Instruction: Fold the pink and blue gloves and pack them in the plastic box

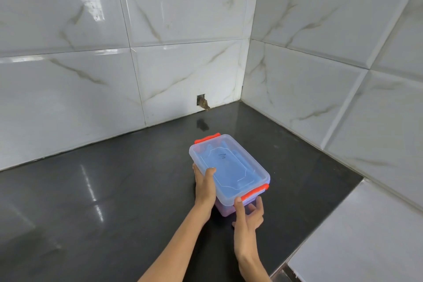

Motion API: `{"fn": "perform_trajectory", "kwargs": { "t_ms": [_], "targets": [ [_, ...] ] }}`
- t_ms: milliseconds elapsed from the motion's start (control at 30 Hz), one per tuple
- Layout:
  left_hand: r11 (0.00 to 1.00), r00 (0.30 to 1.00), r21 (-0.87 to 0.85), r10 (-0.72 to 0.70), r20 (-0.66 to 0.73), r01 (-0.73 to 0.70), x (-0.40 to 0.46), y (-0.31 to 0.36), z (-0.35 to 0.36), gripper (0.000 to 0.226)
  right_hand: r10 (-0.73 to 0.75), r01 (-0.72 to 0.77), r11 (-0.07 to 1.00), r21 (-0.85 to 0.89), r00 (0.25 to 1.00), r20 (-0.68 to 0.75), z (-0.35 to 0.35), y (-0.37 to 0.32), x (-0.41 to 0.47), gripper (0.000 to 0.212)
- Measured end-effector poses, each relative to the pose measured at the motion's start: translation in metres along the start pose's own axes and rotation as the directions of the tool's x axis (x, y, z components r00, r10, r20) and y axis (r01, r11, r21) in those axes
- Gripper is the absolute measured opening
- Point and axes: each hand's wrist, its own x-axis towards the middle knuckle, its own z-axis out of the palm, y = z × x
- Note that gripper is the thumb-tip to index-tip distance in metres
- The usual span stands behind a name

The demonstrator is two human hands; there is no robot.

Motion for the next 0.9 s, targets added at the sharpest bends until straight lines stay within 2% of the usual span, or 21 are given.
{"fn": "perform_trajectory", "kwargs": {
  "t_ms": [167, 433, 500, 567, 667, 767, 833, 900],
  "targets": [
    [0.998, 0.997, 0.061, -0.008, 0.081, 0.003, 0.007, 0.004, -0.001, 0.044, -0.084, 0.085, 0.995, -0.05, 0.996, 0.024, -0.006, -0.001, 0.007, 0.087],
    [0.998, 0.993, 0.065, -0.03, 0.116, 0.022, 0.01, 0.005, -0.001, 0.043, -0.08, 0.085, 0.995, -0.053, 0.993, 0.088, -0.006, 0.002, 0.01, 0.095],
    [0.998, 0.991, 0.063, -0.032, 0.129, 0.024, 0.006, 0.005, -0.004, 0.057, -0.068, 0.072, 0.996, -0.044, 0.994, 0.092, -0.007, 0.003, 0.01, 0.092],
    [0.994, 0.995, 0.106, -0.041, 0.092, 0.031, 0.0, 0.001, -0.009, 0.077, -0.044, 0.045, 0.999, -0.006, 0.999, 0.019, -0.006, 0.004, 0.011, 0.088],
    [0.978, 1.0, 0.209, 0.019, 0.002, -0.019, -0.008, -0.011, -0.024, 0.072, -0.025, 0.05, 0.994, 0.099, 0.971, -0.238, -0.002, 0.005, 0.006, 0.077],
    [0.968, 0.993, 0.242, 0.093, -0.069, -0.074, -0.02, -0.018, -0.049, 0.067, -0.133, 0.175, 0.981, 0.081, 0.919, -0.371, 0.006, 0.011, -0.006, 0.058],
    [0.969, 0.985, 0.223, 0.134, -0.111, -0.107, -0.031, -0.016, -0.072, 0.066, -0.245, 0.274, 0.961, 0.033, 0.903, -0.354, 0.017, 0.019, -0.02, 0.053],
    [0.961, 0.967, 0.229, 0.193, -0.167, -0.152, -0.046, -0.016, -0.094, 0.065, -0.379, 0.384, 0.923, -0.036, 0.885, -0.269, 0.027, 0.025, -0.034, 0.049]
  ]
}}
